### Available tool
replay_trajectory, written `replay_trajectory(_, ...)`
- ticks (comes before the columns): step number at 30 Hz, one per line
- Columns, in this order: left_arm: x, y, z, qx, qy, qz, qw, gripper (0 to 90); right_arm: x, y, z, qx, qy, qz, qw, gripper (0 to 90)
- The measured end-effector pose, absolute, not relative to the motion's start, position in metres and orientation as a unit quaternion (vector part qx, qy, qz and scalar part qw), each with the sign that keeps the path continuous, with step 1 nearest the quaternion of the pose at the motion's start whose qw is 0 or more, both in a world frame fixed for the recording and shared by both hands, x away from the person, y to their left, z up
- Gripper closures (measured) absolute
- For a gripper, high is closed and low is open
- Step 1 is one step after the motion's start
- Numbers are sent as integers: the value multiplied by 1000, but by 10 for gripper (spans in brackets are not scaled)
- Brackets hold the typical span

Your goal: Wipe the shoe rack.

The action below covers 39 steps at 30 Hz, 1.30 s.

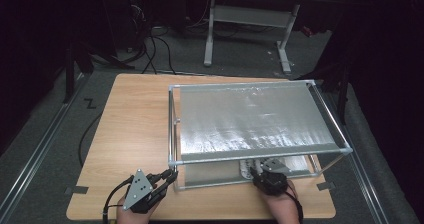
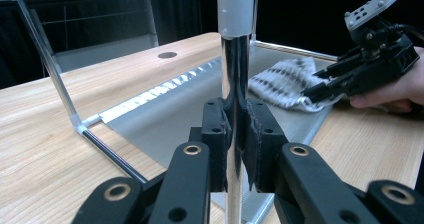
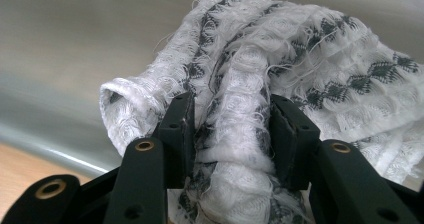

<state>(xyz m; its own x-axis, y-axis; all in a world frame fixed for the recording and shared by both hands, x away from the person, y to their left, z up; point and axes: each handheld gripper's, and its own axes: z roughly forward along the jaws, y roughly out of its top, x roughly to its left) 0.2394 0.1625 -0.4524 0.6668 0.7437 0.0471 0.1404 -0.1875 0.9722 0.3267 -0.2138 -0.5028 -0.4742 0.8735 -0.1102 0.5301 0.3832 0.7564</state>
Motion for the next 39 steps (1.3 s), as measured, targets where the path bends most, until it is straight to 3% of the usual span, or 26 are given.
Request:
replay_trajectory(23, 239, 162, -453, 719, 309, 268, 562, 808, 313, -83, -503, 316, 848, 377, 197, 566)
replay_trajectory(26, 239, 162, -453, 718, 308, 267, 564, 807, 306, -64, -503, 306, 852, 395, 159, 556)
replay_trajectory(31, 239, 162, -453, 718, 308, 268, 564, 807, 306, -54, -502, 286, 855, 404, 157, 513)
replay_trajectory(33, 238, 162, -453, 720, 306, 268, 562, 807, 304, -52, -502, 291, 853, 398, 171, 435)
replay_trajectory(39, 238, 161, -453, 721, 304, 268, 562, 807, 304, -54, -504, 302, 848, 397, 178, 453)
